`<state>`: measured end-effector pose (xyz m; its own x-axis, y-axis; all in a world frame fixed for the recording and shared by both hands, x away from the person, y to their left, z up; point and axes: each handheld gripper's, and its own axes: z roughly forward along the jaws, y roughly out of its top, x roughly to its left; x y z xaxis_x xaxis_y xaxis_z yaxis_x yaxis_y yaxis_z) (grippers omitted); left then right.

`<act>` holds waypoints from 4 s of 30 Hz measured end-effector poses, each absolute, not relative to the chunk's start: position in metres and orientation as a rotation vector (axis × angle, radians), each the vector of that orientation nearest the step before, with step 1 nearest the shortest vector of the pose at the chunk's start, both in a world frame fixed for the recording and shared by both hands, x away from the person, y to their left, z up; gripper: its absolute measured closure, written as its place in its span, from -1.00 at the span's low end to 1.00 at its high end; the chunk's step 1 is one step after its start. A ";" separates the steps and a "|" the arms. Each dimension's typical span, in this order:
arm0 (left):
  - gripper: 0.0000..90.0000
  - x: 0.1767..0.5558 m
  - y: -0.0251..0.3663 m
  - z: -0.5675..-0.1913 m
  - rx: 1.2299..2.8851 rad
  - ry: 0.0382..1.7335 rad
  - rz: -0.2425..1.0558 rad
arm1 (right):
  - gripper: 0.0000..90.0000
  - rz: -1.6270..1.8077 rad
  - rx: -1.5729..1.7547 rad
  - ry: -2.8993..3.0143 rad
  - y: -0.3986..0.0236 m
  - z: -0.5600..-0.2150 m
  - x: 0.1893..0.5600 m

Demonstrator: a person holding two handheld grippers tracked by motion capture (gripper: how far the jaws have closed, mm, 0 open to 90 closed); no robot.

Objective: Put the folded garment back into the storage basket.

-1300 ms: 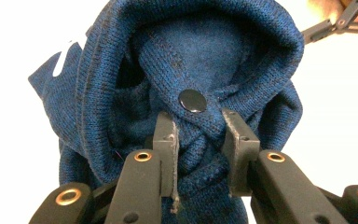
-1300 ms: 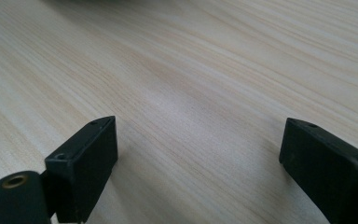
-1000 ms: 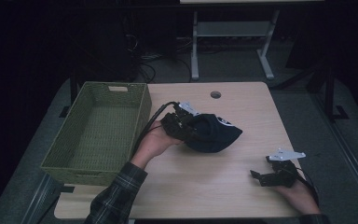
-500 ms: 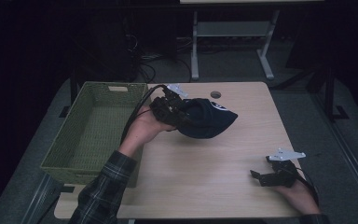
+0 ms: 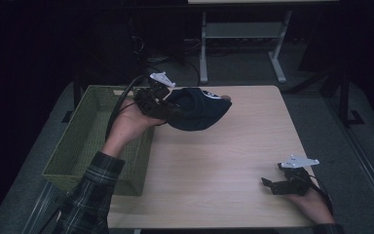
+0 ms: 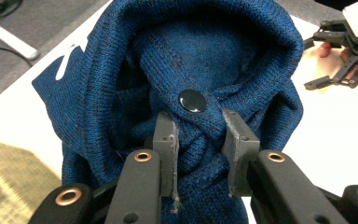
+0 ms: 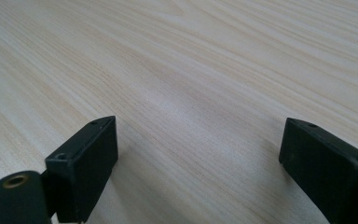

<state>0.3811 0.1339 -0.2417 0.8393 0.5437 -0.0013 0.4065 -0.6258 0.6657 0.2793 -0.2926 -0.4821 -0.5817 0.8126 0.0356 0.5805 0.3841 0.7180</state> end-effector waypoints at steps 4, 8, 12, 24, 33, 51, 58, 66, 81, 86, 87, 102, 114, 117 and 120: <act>0.55 0.380 0.151 -0.236 2.317 0.725 0.285 | -0.75 1.011 1.218 2.325 -0.293 -0.482 0.279; 0.55 0.379 0.168 -0.233 2.305 0.763 0.312 | -0.74 1.011 1.219 2.323 -0.293 -0.482 0.279; 0.55 0.376 0.184 -0.231 2.288 0.806 0.339 | -0.74 1.010 1.219 2.323 -0.293 -0.482 0.279; 0.55 0.370 0.232 -0.228 2.236 0.925 0.410 | -0.74 1.009 1.216 2.322 -0.293 -0.482 0.279; 0.55 0.366 0.265 -0.237 2.204 1.016 0.451 | -0.73 1.009 1.218 2.320 -0.293 -0.482 0.279; 0.55 0.361 0.321 -0.274 2.185 1.205 0.498 | -0.73 1.008 1.213 2.318 -0.293 -0.482 0.280; 0.55 0.362 0.332 -0.293 2.192 1.251 0.487 | -0.73 1.007 1.216 2.316 -0.293 -0.482 0.280; 0.55 0.368 0.335 -0.316 2.213 1.278 0.469 | -0.73 1.006 1.218 2.315 -0.293 -0.482 0.280; 0.54 0.381 0.336 -0.369 2.260 1.327 0.369 | -0.73 1.007 1.215 2.315 -0.294 -0.482 0.280; 0.53 0.383 0.335 -0.378 2.266 1.333 0.327 | -0.73 1.007 1.215 2.315 -0.294 -0.482 0.280; 0.53 0.383 0.335 -0.379 2.267 1.334 0.320 | -0.73 1.007 1.215 2.315 -0.294 -0.482 0.280; 0.14 0.379 0.337 -0.386 2.240 1.322 0.275 | -0.73 1.007 1.216 2.314 -0.294 -0.482 0.280; -0.29 0.366 0.330 -0.361 2.155 1.275 0.308 | -0.72 1.007 1.221 2.310 -0.294 -0.482 0.280; -0.33 0.364 0.319 -0.354 2.133 1.241 0.304 | -0.72 1.007 1.221 2.310 -0.294 -0.482 0.280; -0.37 0.362 0.306 -0.347 2.111 1.203 0.303 | -0.72 1.007 1.222 2.311 -0.294 -0.482 0.280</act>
<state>0.3624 0.3060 -0.3468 0.5458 0.8284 -0.1255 0.6703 -0.3419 0.6586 0.2799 -0.2936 -0.4822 -0.5729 0.8191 0.0290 0.5790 0.3795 0.7216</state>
